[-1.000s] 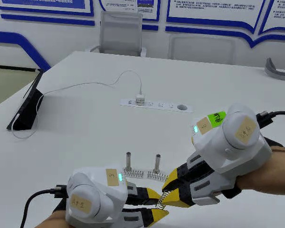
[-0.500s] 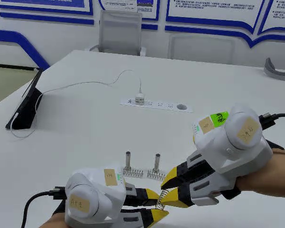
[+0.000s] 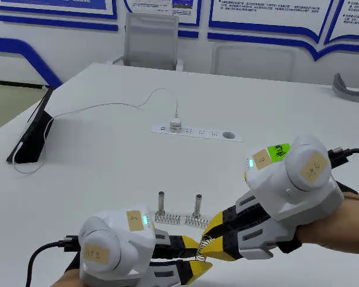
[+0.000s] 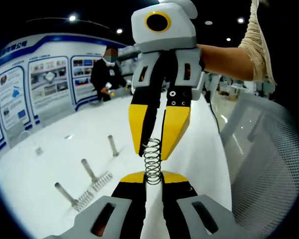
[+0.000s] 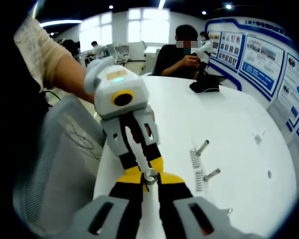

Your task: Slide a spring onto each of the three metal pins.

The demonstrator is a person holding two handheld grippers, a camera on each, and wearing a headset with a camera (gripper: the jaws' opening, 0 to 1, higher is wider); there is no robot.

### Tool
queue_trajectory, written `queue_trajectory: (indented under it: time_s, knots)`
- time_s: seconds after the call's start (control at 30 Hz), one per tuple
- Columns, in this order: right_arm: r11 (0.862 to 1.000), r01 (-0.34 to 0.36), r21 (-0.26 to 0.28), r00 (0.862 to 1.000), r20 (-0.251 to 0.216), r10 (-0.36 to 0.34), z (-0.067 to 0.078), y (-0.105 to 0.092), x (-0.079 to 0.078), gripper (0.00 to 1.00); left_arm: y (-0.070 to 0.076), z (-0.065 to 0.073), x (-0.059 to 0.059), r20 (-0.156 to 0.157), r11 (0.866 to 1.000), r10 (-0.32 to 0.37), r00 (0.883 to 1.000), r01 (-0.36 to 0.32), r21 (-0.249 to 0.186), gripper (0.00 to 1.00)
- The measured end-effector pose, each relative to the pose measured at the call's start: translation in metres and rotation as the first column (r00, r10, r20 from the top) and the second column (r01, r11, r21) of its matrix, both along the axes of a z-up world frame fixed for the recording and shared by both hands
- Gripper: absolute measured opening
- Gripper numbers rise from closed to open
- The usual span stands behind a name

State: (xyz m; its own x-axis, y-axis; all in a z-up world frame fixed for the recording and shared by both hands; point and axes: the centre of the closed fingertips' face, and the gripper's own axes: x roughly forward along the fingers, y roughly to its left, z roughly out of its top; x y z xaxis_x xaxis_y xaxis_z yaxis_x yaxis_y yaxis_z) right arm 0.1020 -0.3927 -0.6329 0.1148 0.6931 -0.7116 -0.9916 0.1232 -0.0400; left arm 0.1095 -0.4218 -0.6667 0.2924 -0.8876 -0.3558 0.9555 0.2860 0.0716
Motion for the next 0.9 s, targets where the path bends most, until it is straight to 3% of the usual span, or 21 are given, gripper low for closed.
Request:
queue_trajectory:
  time_s: [0.33,0.9]
  knots:
    - [1.0,0.015,0.011,1.0,-0.001,-0.015,0.002,0.0,0.001,0.12,-0.002,0.002,0.001,-0.001,1.0,0.014,1.0,-0.014,-0.013,0.12]
    - [0.998,0.065,0.013,0.998,0.015,-0.066,0.008,-0.013,0.014,0.12,0.012,0.005,0.011,-0.039,0.995,0.087,0.995,-0.089,-0.042,0.37]
